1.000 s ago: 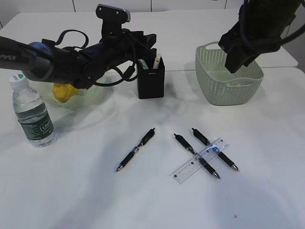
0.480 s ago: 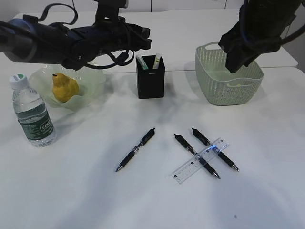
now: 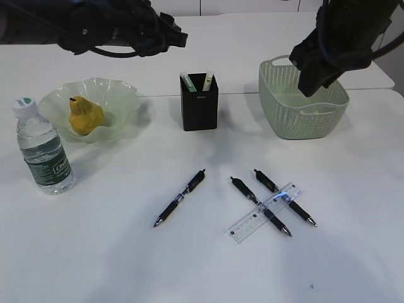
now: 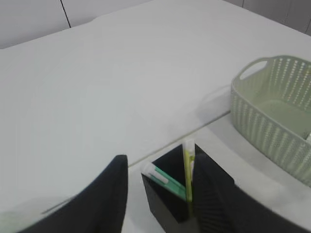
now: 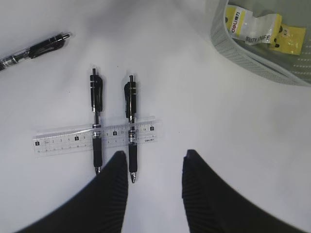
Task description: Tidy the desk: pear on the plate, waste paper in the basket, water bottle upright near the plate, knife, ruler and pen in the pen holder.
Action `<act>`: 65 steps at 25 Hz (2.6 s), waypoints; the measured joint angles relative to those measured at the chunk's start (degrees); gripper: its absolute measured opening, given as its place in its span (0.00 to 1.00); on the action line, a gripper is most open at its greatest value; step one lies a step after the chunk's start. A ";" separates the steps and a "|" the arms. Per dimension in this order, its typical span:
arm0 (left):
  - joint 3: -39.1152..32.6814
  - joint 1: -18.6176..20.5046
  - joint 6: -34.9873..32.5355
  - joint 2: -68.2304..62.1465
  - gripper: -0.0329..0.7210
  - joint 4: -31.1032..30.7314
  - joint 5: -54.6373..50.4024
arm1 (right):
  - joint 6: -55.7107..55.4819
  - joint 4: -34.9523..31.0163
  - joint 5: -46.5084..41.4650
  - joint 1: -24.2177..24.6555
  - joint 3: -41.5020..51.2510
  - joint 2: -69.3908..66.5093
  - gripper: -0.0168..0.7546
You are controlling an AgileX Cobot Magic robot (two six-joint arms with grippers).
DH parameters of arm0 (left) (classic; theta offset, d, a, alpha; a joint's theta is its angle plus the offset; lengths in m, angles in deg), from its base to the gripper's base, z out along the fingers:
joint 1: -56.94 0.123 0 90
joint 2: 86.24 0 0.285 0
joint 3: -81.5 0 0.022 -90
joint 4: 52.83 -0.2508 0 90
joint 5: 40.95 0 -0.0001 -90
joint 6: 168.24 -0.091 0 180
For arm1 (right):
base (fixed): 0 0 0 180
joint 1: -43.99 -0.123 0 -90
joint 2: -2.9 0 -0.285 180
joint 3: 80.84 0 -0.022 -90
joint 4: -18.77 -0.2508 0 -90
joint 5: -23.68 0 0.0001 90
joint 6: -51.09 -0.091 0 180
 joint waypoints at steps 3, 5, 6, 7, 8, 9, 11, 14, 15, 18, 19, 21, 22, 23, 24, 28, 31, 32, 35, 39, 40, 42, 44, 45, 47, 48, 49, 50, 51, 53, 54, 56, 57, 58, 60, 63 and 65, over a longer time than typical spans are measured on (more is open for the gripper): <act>0.00 -1.14 0.00 1.76 0.45 0.00 -4.90 | 0.00 0.00 0.00 0.00 0.00 0.00 0.43; 0.00 -1.78 0.00 2.83 0.45 0.11 -9.22 | 0.00 0.00 0.00 0.00 0.00 0.00 0.43; 0.00 -2.04 -0.04 3.30 0.45 0.24 -11.55 | 0.00 0.00 0.00 0.00 0.00 0.00 0.43; 0.00 -2.41 -0.04 3.99 0.45 0.45 -13.32 | 0.00 0.00 0.00 0.00 0.00 0.00 0.43; 0.00 -2.55 -0.04 4.59 0.45 0.67 -15.52 | 0.00 0.00 0.00 0.00 0.00 0.00 0.43; 0.00 -2.83 -0.04 5.12 0.45 0.79 -17.61 | 0.00 0.00 0.00 0.00 0.00 0.00 0.43; 0.00 -3.22 -0.04 6.45 0.45 0.92 -21.27 | 0.00 0.00 0.00 0.00 0.00 0.00 0.43; 0.00 -3.60 -0.04 8.29 0.45 1.14 -27.14 | 0.00 0.00 0.00 0.00 0.00 0.00 0.43; 0.00 -3.60 -0.04 8.93 0.45 1.37 -29.30 | 0.00 0.00 0.00 0.00 0.00 0.00 0.43; 0.00 -3.60 -0.14 10.38 0.45 2.42 -35.56 | 0.00 0.00 0.00 0.00 0.00 0.00 0.43; 0.00 -3.60 -0.42 10.91 0.45 3.17 -37.55 | 0.00 0.13 0.00 0.00 0.00 0.00 0.43; 0.00 -3.60 -1.49 11.54 0.45 4.94 -40.58 | 0.00 1.23 0.00 0.00 0.00 0.00 0.43; 0.00 -3.60 -2.51 11.93 0.45 6.25 -41.85 | 0.00 1.23 0.00 0.00 0.00 0.00 0.43; 0.00 -3.60 -3.77 12.06 0.45 7.78 -42.91 | 0.00 1.57 0.00 0.00 0.00 0.00 0.43; 0.00 -3.60 -5.18 12.31 0.45 9.26 -43.64 | 0.00 1.80 0.00 0.00 0.00 0.00 0.43; 0.00 -3.60 -12.60 12.52 0.45 18.12 -46.09 | 0.00 3.21 0.00 0.00 0.00 0.00 0.43; 0.00 -3.60 -18.43 12.52 0.45 25.03 -47.46 | -0.64 4.15 0.00 0.00 0.00 0.00 0.43; 0.00 -3.60 -20.05 12.52 0.45 27.26 -47.88 | -1.45 4.64 0.00 0.00 0.00 0.00 0.43; 0.00 -3.60 -25.31 12.52 0.45 32.76 -48.81 | -2.38 5.04 0.00 0.00 0.00 0.00 0.43; 0.00 -3.97 -30.39 12.52 0.45 37.36 -50.79 | -2.65 5.17 0.00 0.00 0.00 0.14 0.43; 0.00 -4.38 -31.34 12.52 0.45 37.63 -51.01 | -2.74 5.17 0.00 0.11 0.00 0.49 0.43; 0.00 -5.40 -32.40 12.52 0.45 38.08 -51.26 | -2.74 5.06 0.00 0.87 0.00 1.40 0.43; 0.00 -6.23 -32.65 12.52 0.45 38.21 -51.36 | -2.74 5.05 0.00 2.39 0.00 2.61 0.43; 0.00 -6.65 -32.80 12.52 0.45 38.33 -51.36 | -2.74 5.05 0.00 2.39 0.00 2.61 0.43; 0.00 -7.08 -33.04 12.52 0.45 38.40 -51.36 | -2.74 5.05 -0.10 5.28 0.00 5.45 0.43; 0.00 -7.30 -33.06 12.52 0.45 38.40 -51.36 | -2.78 5.05 -0.13 6.75 0.00 6.92 0.43; 0.00 -7.46 -33.20 12.52 0.45 38.40 -51.36 | -2.78 5.05 -0.23 7.79 0.00 8.01 0.43; 0.00 -7.48 -33.29 12.52 0.45 38.40 -51.36 | -2.78 5.16 -0.23 9.18 0.00 9.48 0.43; 0.00 -7.58 -33.33 12.52 0.45 38.46 -51.36 | -2.78 5.16 -0.34 10.30 0.00 10.44 0.43; 0.00 -7.58 -33.47 12.52 0.45 38.94 -51.36 | -2.78 5.16 -0.45 11.96 0.00 12.39 0.43; 0.00 -7.58 -33.73 12.52 0.45 39.56 -51.36 | -2.78 5.16 -0.55 12.29 0.00 12.80 0.43; 0.00 -7.62 -34.48 12.52 0.45 40.91 -51.40 | -2.78 5.16 -0.55 12.29 0.00 12.80 0.43; 0.00 -7.72 -35.10 12.52 0.45 41.69 -51.66 | -2.78 5.37 -0.63 13.27 0.00 14.61 0.43; 0.00 -7.99 -36.03 12.52 0.45 42.11 -51.75 | -2.78 5.50 -0.63 13.27 0.00 15.03 0.43; 0.00 -9.07 -37.73 12.52 0.45 42.65 -52.02 | -2.78 5.63 -0.67 13.27 0.00 16.21 0.43; 0.00 -11.28 -39.45 12.52 0.45 42.90 -52.21 | -2.78 6.73 -0.77 13.27 0.00 17.19 0.43; 0.00 -12.63 -39.91 12.52 0.45 42.94 -52.21 | -3.57 7.58 -0.90 13.27 0.00 18.30 0.43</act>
